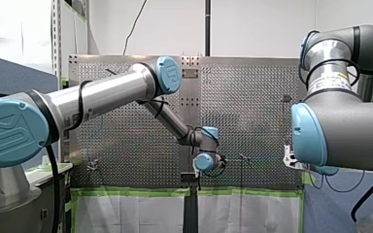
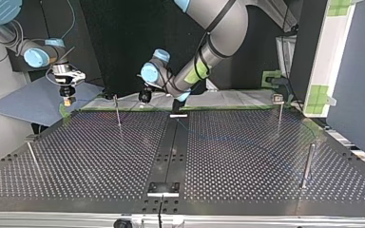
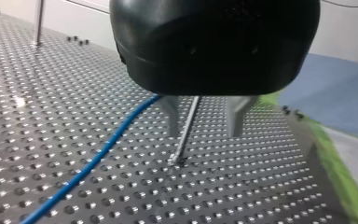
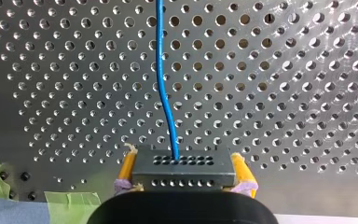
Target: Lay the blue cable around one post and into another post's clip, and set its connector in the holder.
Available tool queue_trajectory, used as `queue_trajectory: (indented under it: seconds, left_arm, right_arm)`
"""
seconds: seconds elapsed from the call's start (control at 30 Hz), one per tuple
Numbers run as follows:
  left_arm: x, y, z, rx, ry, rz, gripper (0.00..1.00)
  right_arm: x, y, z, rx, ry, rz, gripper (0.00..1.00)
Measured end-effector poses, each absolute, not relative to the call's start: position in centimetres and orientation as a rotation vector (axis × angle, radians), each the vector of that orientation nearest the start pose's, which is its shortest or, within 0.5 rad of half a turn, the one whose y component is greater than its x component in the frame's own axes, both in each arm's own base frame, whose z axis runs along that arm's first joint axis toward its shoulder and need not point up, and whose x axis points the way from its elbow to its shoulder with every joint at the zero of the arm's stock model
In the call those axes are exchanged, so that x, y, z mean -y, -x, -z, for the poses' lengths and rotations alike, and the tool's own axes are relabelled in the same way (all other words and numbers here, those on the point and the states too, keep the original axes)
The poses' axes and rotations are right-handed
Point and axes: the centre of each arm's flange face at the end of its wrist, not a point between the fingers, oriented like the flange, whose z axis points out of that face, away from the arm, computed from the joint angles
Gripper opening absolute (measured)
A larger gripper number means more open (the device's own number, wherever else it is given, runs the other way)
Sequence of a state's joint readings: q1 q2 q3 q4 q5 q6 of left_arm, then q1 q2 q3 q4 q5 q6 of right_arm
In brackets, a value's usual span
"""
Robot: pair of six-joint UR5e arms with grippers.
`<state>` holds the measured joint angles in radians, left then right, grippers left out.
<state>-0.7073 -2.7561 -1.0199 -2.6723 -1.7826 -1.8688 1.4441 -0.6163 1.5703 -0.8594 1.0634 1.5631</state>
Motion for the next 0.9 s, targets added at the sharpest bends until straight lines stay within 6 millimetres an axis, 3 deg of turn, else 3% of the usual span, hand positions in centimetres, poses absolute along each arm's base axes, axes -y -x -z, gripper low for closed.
queue_trajectory:
  seconds: [0.3,0.7,0.9]
  left_arm:
    - [60.3,-50.3,2.9,-1.814,-0.325,0.512,1.00]
    - [60.4,-47.1,-0.3,-1.794,-0.458,0.469,1.00]
    - [59.9,-45.2,0.8,-1.812,-0.520,0.434,1.00]
  right_arm:
    - [66.8,-9.8,2.0,1.094,-1.551,-1.457,0.00]
    - [66.7,-9.9,2.0,1.100,-1.551,-1.460,0.00]
    - [66.7,-9.9,2.0,1.103,-1.553,-1.459,0.00]
